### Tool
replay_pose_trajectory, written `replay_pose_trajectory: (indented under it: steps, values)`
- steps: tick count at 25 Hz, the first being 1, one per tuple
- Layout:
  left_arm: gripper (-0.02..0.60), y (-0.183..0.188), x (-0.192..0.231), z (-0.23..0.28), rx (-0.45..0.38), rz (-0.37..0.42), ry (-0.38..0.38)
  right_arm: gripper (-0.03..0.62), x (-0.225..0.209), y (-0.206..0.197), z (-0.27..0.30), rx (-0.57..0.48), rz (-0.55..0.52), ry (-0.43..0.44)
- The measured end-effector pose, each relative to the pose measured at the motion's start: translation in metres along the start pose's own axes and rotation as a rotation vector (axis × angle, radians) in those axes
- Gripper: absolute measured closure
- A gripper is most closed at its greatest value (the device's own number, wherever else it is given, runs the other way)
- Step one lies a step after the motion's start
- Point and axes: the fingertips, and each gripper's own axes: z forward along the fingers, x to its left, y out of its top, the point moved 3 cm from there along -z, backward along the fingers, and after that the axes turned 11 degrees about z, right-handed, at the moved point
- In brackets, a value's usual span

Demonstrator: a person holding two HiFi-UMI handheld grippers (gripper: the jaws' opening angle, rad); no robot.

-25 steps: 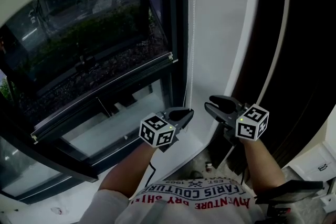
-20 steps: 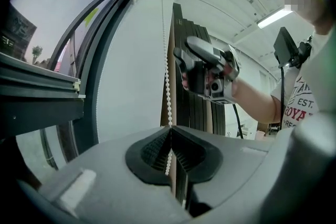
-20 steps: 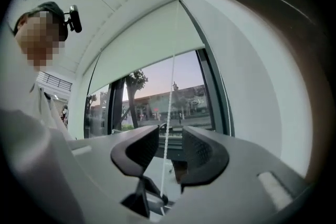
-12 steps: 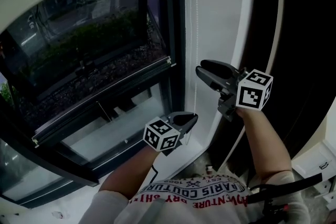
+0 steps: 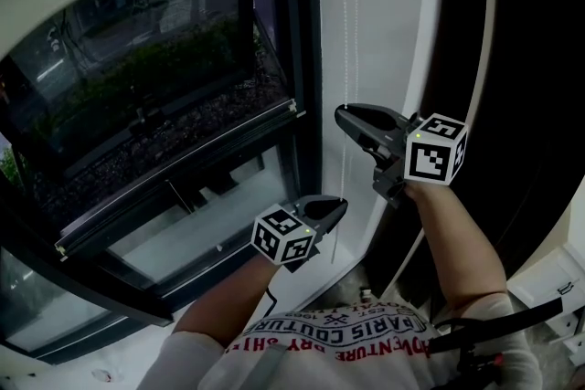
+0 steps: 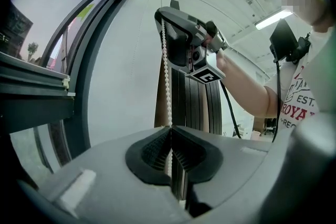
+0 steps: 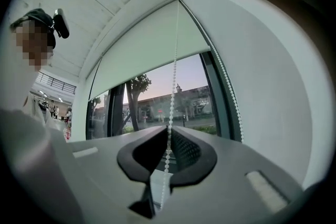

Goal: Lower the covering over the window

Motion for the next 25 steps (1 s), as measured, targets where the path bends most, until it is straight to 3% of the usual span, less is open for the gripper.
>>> replay_pose_trajectory:
  steps: [5, 8, 11, 25]
  values:
    - [0.574, -0.002, 0.005, 0.004, 0.001, -0.007, 0.004, 0.576, -0.003, -0.001, 0.000, -0.004, -0.001, 0.004]
    - [0.573, -0.013, 0.004, 0.008, 0.042, 0.013, 0.000, 0.574, -0.011, -0.012, 0.002, 0.027, -0.043, -0.025]
    - [0.574, -0.028, 0.007, 0.013, 0.060, -0.018, 0.007, 0.574, -0.022, -0.027, 0.001, 0.036, -0.039, -0.043]
    - [0.574, -0.135, -0.001, 0.027, 0.265, -0.111, -0.011, 0.576, -0.057, -0.134, -0.006, 0.198, -0.015, -0.139]
